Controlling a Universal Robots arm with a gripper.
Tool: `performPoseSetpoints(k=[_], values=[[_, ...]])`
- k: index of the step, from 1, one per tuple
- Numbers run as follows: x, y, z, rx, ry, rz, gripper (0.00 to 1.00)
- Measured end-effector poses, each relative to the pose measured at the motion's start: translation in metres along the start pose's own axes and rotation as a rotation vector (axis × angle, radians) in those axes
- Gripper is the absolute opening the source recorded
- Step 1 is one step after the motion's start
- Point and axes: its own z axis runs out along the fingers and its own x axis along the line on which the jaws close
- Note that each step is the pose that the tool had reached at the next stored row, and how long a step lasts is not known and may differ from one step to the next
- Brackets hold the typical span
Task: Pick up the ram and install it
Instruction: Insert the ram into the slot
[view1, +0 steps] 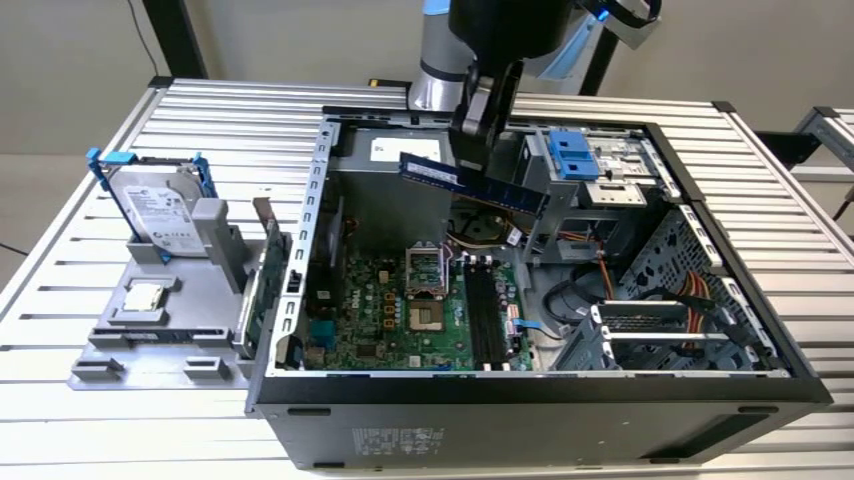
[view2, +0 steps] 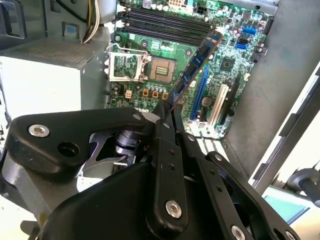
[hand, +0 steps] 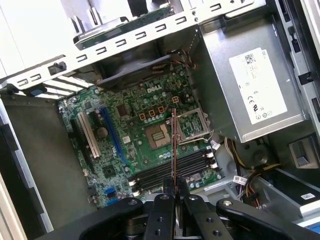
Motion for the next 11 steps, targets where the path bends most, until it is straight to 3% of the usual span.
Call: performPoseSetpoints(k=[11], values=[[0.0, 0.0, 0.0, -0.001, -0.0008, 0.057, 0.0]])
